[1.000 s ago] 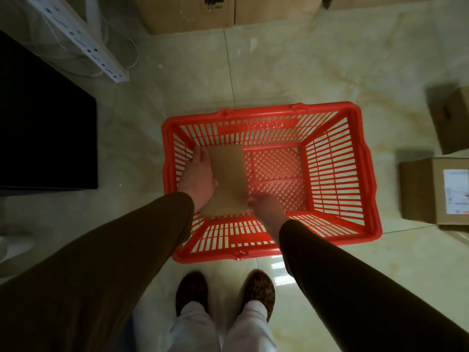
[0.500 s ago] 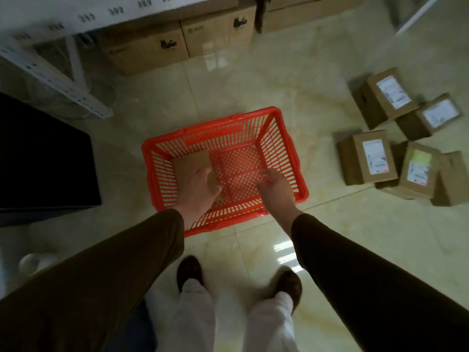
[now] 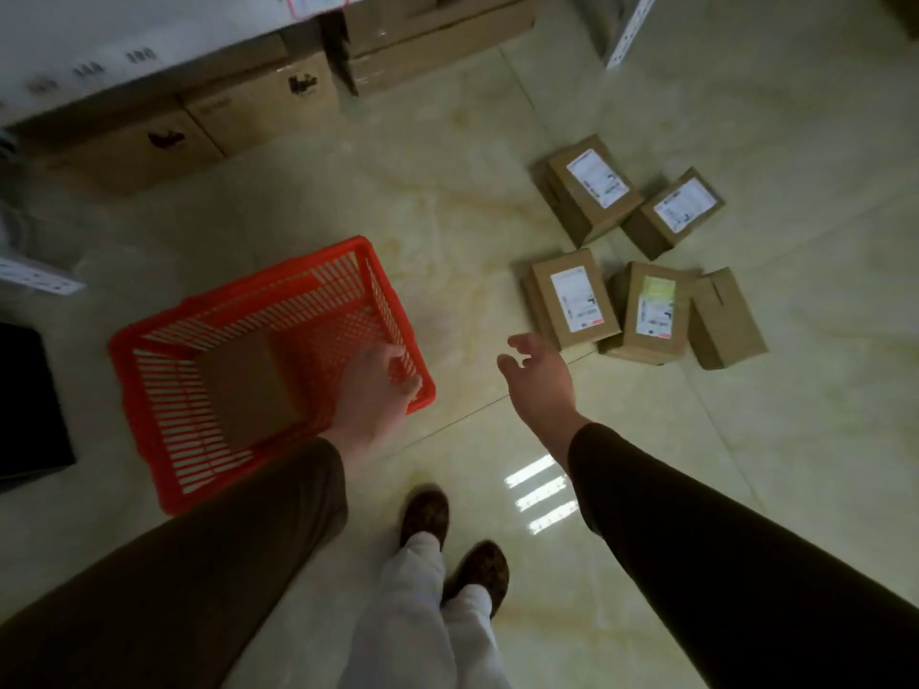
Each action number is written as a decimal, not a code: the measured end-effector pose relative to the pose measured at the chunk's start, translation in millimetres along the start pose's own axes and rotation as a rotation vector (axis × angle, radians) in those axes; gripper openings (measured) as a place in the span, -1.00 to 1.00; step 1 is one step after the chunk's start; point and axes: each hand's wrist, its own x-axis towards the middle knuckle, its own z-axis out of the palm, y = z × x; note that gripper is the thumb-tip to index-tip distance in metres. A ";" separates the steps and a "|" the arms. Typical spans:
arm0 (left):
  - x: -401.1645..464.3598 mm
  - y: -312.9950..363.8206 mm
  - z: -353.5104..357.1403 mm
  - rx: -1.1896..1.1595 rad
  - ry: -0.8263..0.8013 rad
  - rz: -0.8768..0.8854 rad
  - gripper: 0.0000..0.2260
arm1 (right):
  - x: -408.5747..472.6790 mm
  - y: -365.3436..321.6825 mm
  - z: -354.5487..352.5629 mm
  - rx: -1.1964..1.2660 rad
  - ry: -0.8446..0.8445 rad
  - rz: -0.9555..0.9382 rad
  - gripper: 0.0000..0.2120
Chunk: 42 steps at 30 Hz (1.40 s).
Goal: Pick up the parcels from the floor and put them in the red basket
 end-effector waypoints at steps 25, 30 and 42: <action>88.0 203.9 162.3 -0.012 0.025 -0.150 -0.54 | 176.5 91.7 -191.1 0.016 -0.084 -0.059 -0.72; 122.1 220.0 185.4 -0.110 0.037 -0.257 -0.51 | 218.3 85.8 -190.6 0.061 -0.177 0.017 -0.58; 205.5 205.8 273.6 -0.524 0.077 -0.641 -0.34 | 330.5 122.6 -154.4 0.006 -0.405 0.214 -0.46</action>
